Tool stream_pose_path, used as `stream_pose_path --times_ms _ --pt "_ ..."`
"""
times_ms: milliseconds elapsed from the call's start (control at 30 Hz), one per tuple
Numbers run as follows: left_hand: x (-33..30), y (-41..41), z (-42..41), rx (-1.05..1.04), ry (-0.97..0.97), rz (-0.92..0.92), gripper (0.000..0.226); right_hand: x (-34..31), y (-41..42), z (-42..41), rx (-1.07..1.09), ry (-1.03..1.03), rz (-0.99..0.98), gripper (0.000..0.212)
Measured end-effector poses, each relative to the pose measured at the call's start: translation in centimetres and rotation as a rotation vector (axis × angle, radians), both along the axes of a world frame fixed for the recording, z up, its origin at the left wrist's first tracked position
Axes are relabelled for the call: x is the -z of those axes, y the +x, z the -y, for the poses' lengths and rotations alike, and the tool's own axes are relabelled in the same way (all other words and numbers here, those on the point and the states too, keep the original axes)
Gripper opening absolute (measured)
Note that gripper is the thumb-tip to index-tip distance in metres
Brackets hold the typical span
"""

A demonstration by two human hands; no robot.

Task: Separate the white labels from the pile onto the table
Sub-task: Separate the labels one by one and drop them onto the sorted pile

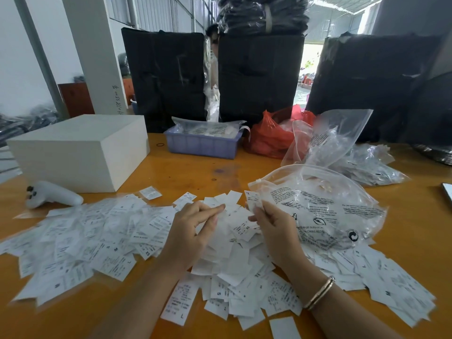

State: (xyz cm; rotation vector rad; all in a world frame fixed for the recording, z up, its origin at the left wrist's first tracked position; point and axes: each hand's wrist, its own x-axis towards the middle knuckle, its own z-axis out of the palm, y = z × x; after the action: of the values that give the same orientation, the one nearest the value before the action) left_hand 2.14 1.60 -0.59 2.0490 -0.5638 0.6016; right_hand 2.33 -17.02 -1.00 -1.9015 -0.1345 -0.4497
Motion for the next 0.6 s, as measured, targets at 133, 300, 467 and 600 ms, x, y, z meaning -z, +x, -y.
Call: stream_pose_path --times_ms 133,300,467,600 --pt "-0.03 -0.03 0.00 -0.003 -0.019 -0.017 0.031 -0.23 -0.43 -0.35 -0.125 0.124 0.000 0.014" --pt "0.01 0.02 -0.16 -0.013 -0.163 -0.116 0.020 -0.35 -0.66 -0.20 -0.196 0.253 0.036 0.015" --pt "-0.23 0.11 -0.14 -0.001 -0.181 -0.120 0.021 -0.36 -0.72 0.00 -0.220 0.342 0.033 0.023" --pt "-0.29 0.08 -0.06 -0.002 -0.190 -0.121 0.022 -0.17 -0.73 -0.34 -0.204 0.265 0.001 0.019"
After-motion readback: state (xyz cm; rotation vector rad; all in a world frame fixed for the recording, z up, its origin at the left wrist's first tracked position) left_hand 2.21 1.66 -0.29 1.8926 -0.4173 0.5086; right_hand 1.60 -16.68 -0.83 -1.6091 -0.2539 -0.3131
